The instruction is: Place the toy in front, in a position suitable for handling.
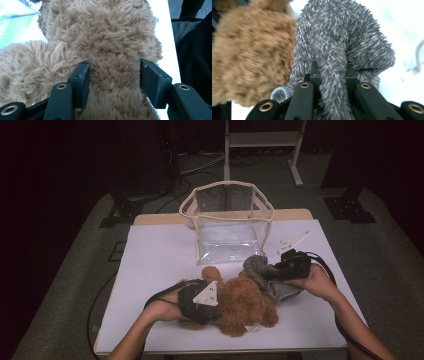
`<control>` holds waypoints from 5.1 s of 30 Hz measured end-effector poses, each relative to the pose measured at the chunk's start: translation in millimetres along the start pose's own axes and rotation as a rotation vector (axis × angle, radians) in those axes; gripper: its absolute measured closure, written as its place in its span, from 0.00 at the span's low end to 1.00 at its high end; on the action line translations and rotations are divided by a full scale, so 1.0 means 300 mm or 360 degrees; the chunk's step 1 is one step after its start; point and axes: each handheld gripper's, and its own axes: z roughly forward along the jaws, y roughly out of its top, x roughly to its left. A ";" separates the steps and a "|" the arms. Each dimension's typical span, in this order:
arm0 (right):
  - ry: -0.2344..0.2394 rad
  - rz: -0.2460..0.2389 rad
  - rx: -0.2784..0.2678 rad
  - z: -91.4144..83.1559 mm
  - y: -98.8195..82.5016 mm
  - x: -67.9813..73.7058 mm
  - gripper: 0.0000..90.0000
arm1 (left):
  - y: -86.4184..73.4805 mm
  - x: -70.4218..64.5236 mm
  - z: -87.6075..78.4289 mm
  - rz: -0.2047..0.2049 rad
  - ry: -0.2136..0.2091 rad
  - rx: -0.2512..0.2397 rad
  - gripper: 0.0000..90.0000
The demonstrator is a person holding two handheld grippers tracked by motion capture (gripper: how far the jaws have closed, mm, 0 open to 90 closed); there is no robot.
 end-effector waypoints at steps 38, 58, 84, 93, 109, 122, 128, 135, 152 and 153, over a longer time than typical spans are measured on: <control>0.0248 -0.0100 -0.0043 0.070 0.029 0.122 0.84 | -0.060 0.045 -0.087 -0.0095 0.0092 -0.0101 0.33; 0.0179 -0.0108 0.0021 0.035 0.025 0.112 0.84 | -0.251 0.070 -0.167 -0.0350 0.0104 -0.0192 0.21; 0.0179 -0.0248 0.0064 0.032 0.126 0.172 0.84 | -0.040 0.077 0.024 -0.0209 0.0034 -0.0212 0.39; 0.0188 -0.0130 -0.0014 -0.002 -0.001 0.148 0.84 | -0.039 0.092 -0.035 -0.0220 0.0076 -0.0198 0.28; 0.0128 -0.0195 0.0029 0.022 0.114 0.109 0.84 | -0.047 0.055 -0.023 -0.0147 0.0041 -0.0186 0.43; 0.0168 -0.0216 -0.0012 0.003 0.000 0.213 0.84 | -0.014 0.049 -0.043 -0.0187 -0.0002 -0.0204 0.40; 0.0135 -0.0276 -0.0024 -0.011 0.070 0.211 0.84 | -0.023 0.029 -0.024 -0.0158 0.0007 -0.0165 0.46; 0.0172 -0.0332 0.0020 0.088 0.222 0.181 0.84 | -0.021 0.011 -0.022 -0.0131 0.0013 -0.0166 0.47; 0.0165 -0.0132 -0.0063 0.004 0.006 0.168 0.84 | -0.017 0.028 -0.034 -0.0144 -0.0003 -0.0191 0.42; 0.0168 -0.0128 -0.0079 0.003 -0.001 0.173 0.84 | -0.013 0.034 -0.036 -0.0152 -0.0007 -0.0202 0.41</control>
